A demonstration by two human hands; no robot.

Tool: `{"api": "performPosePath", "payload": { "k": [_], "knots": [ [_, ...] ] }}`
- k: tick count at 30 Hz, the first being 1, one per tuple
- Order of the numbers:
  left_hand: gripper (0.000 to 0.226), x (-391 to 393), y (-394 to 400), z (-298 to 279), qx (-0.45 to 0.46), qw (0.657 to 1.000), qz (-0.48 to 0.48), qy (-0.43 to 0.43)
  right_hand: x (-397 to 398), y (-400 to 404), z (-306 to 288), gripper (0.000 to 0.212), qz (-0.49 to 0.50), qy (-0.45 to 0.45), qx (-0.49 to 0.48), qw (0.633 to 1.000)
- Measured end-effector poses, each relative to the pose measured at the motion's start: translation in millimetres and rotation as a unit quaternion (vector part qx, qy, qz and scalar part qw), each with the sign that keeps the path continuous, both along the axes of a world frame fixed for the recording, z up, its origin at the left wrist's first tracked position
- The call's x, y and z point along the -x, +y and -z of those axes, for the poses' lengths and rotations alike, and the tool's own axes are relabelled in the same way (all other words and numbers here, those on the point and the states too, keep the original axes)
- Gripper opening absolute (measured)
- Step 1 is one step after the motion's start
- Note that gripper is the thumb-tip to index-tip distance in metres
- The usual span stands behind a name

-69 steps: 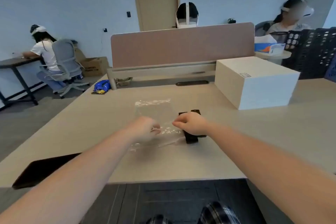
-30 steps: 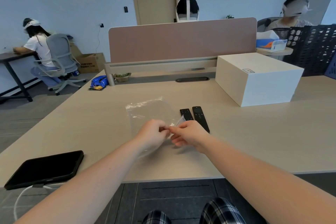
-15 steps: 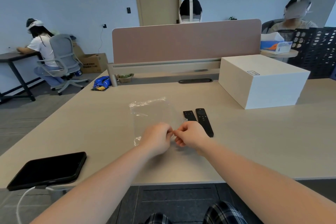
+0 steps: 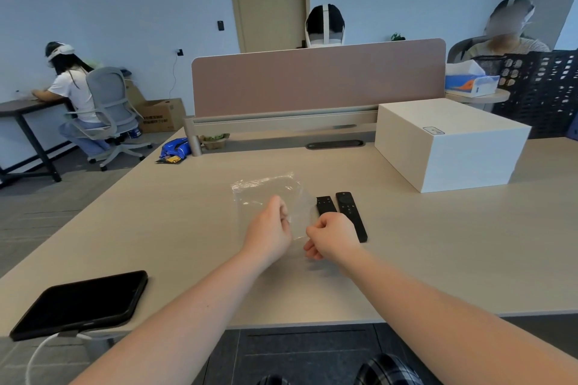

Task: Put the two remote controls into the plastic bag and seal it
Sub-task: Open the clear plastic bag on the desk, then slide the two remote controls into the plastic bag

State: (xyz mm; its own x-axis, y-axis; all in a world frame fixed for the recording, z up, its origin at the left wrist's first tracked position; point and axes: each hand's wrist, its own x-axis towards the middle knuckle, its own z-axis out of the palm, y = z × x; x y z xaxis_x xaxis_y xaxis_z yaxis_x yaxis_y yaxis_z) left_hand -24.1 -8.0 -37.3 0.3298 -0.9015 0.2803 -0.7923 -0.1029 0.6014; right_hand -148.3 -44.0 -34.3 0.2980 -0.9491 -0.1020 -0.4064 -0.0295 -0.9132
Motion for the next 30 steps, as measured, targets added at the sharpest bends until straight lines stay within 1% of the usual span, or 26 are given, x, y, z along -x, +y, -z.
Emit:
{"api": "performPosePath", "payload": {
  "k": [2, 5, 7, 9, 11, 14, 15, 18, 20, 21, 23, 24, 26, 27, 28, 30],
  "knots": [
    [0.017, 1.1, 1.3, -2.0, 0.010, 0.998, 0.004, -0.054, -1.4, 0.3, -0.1, 0.028, -0.001, -0.004, -0.003, 1.000],
    [0.004, -3.0, 4.5, -4.2, 0.009, 0.983, 0.028, -0.183, -1.3, -1.3, 0.1, 0.026, 0.011, -0.012, -0.011, 1.000],
    [0.008, -10.1, 4.6, -2.9, 0.000, 0.969, 0.052, -0.243, 1.9, -3.7, 0.4, 0.022, 0.024, -0.013, -0.023, 0.999],
    [0.012, -18.9, 3.2, -4.2, 0.000, 0.964, 0.059, -0.260, 6.5, -6.9, 1.5, 0.018, 0.038, -0.004, -0.027, 0.999],
    [0.017, -26.9, 0.4, -8.0, -0.024, 0.962, 0.046, -0.269, 9.1, -10.0, 2.5, 0.018, 0.045, 0.004, -0.026, 0.999],
    [0.025, -24.8, 0.8, -13.8, -0.063, 0.954, 0.013, -0.292, 4.4, -9.5, 0.0, 0.020, 0.024, 0.021, -0.024, 0.999],
    [0.031, -22.7, 0.5, -13.9, -0.068, 0.952, 0.006, -0.299, 1.8, -8.8, -1.2, 0.022, 0.015, 0.027, -0.022, 0.999],
    [0.055, -23.9, 1.5, -15.3, -0.083, 0.948, 0.002, -0.307, -0.4, -11.3, -4.1, 0.025, 0.008, 0.043, -0.009, 0.999],
    [0.070, -34.7, 3.8, -18.9, -0.120, 0.951, 0.022, -0.284, 5.2, -17.9, -3.9, 0.024, 0.022, 0.057, -0.002, 0.998],
    [0.073, -42.2, 4.9, -20.0, -0.147, 0.952, 0.037, -0.265, 9.1, -21.3, -3.7, 0.023, 0.031, 0.066, 0.002, 0.997],
    [0.063, -55.8, 7.5, -22.8, -0.178, 0.955, 0.059, -0.228, 16.9, -25.7, -4.4, 0.022, 0.038, 0.090, 0.015, 0.995],
    [0.055, -61.5, 8.8, -24.8, -0.167, 0.962, 0.058, -0.210, 19.9, -27.3, -3.8, 0.022, 0.039, 0.101, 0.019, 0.994],
    [0.035, -70.2, 10.9, -28.5, -0.107, 0.976, 0.038, -0.187, 23.6, -29.0, -1.8, 0.023, 0.037, 0.121, 0.027, 0.992],
    [0.029, -73.0, 12.0, -29.5, -0.068, 0.980, 0.028, -0.185, 24.6, -29.6, 0.4, 0.024, 0.036, 0.131, 0.033, 0.990],
    [0.027, -74.5, 13.2, -29.5, -0.041, 0.982, 0.027, -0.185, 25.0, -29.8, 2.5, 0.024, 0.036, 0.139, 0.040, 0.989],
    [0.031, -73.6, 17.3, -29.0, -0.033, 0.983, 0.048, -0.172, 24.4, -29.2, 6.4, 0.026, 0.032, 0.156, 0.059, 0.985]
  ]
}}
